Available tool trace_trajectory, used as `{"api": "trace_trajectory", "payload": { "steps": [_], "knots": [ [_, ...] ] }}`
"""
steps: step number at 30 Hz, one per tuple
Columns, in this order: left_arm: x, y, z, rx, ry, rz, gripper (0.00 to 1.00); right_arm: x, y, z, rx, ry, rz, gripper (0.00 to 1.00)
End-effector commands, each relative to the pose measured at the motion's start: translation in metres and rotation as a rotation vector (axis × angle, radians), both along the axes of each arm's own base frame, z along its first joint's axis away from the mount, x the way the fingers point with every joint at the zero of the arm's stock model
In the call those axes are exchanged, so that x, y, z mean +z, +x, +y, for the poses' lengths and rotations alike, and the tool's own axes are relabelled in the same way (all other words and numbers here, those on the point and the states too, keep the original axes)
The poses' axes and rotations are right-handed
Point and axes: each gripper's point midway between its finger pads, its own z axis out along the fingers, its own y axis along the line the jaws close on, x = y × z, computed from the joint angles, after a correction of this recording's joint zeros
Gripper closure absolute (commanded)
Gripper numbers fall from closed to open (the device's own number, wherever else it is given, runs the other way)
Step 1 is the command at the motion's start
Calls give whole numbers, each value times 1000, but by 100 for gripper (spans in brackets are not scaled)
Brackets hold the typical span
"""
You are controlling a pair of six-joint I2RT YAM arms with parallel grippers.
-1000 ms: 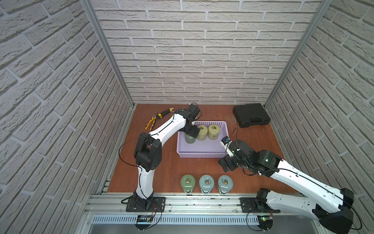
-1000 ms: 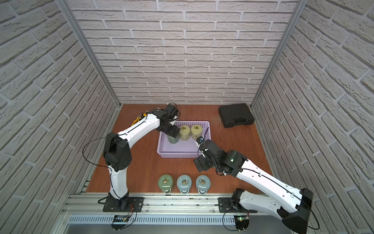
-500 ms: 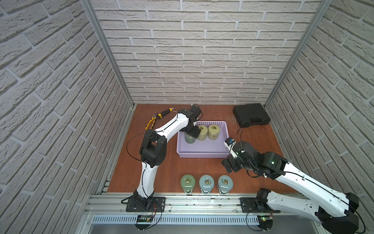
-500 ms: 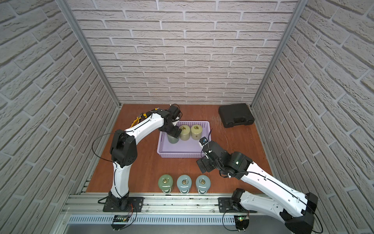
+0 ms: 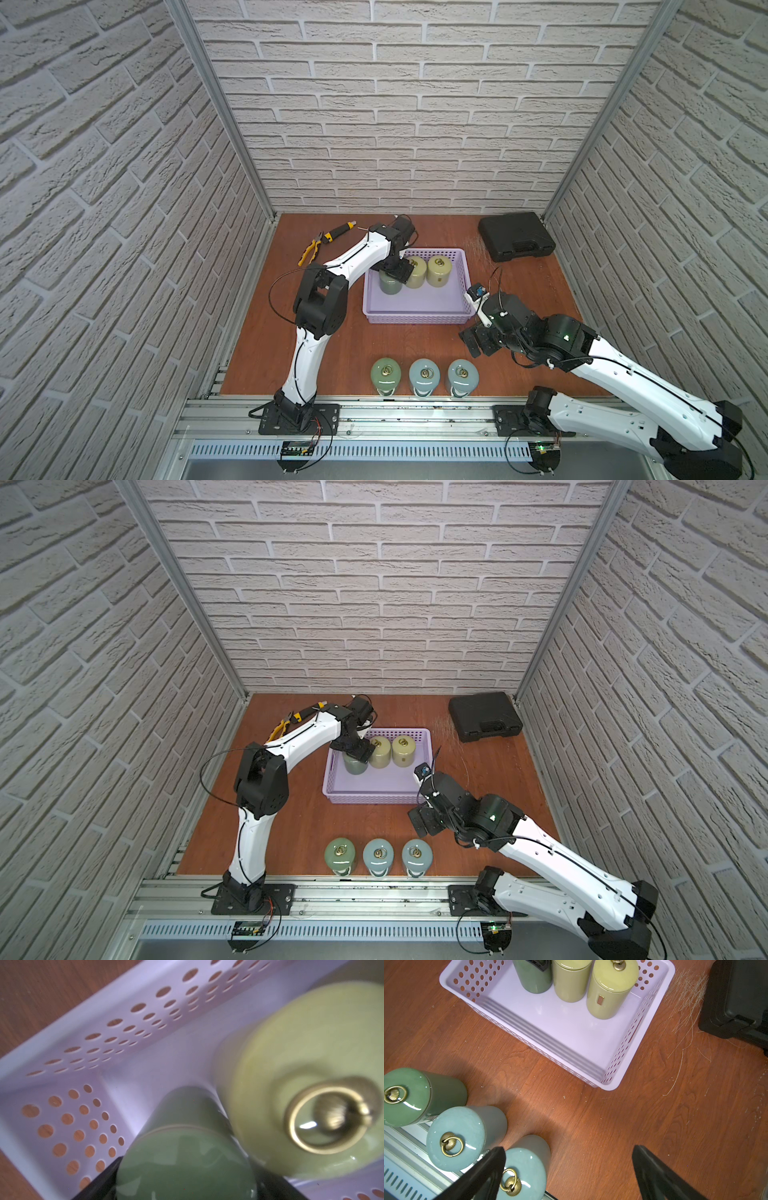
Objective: Take the tea canister out of the basket
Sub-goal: Pick up the tea canister from the basket.
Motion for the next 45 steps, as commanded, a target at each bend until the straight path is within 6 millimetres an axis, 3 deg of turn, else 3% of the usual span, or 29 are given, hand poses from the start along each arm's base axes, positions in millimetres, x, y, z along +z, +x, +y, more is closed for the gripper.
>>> {"api": "trace_trajectory", "payload": {
  "steps": [1, 7, 14, 17, 30, 45],
  "knots": [
    [-1, 2, -2, 0, -17, 14, 10, 1, 1, -4, -26, 8, -15, 0],
    [-3, 1, -1, 0, -10, 22, 17, 0, 0, -6, -35, 12, -15, 0],
    [-2, 1, -1, 4, -12, 20, 36, -1, 0, -7, -38, 13, -16, 0],
    [2, 2, 0, 10, -15, 12, 40, -1, 0, -7, -40, 11, -18, 0],
    [39, 2, 4, 33, -50, -35, 45, -1, 4, -6, -31, 1, -39, 0],
    [71, -11, 13, 58, -65, -52, 48, -3, 10, -3, -33, 6, -66, 0]
  ]
}}
